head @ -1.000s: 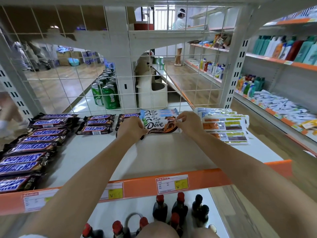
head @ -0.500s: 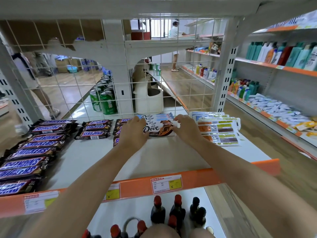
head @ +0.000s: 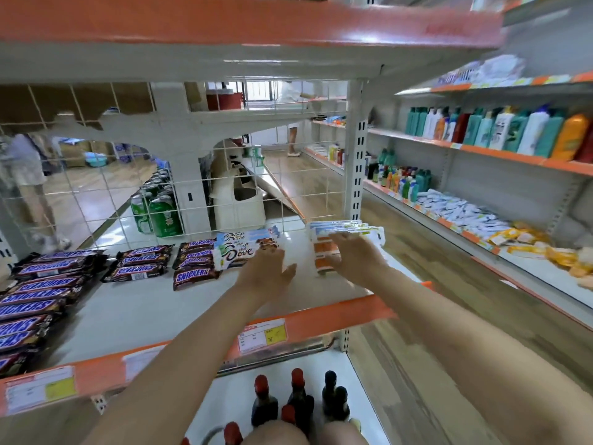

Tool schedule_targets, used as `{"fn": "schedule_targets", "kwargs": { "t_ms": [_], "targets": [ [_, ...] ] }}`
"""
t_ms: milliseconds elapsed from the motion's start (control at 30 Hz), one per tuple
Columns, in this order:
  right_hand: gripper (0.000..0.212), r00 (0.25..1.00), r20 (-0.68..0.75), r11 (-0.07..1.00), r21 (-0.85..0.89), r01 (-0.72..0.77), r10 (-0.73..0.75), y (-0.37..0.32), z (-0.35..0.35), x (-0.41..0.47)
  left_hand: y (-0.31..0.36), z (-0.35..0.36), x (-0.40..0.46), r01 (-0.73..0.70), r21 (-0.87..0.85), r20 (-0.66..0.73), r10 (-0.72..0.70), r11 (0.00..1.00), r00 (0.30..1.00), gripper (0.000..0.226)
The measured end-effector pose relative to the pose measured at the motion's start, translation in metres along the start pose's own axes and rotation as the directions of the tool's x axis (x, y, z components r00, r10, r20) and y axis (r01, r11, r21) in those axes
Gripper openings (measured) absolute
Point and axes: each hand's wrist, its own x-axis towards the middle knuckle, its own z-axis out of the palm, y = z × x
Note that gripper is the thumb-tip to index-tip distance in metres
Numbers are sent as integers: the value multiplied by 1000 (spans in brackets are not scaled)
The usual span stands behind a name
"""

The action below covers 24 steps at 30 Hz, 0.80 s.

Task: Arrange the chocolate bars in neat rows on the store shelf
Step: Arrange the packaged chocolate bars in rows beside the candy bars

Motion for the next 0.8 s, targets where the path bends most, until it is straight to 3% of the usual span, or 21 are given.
{"fn": "schedule_targets", "kwargs": {
  "t_ms": [200,533,800],
  "targets": [
    [43,997,-9,997,-10,-77,77,32,-14,-30,35,4,-7,-65,4,9,65,998,998,47],
    [47,998,70,995,-97,-4,11,52,-20,-45,64,10,-6,-123,-29,16,124,992,992,40],
    [39,995,95,999,-39,-7,11,56,-7,-27,56,17,3,-119,-34,20,120,992,993,40]
  ]
}}
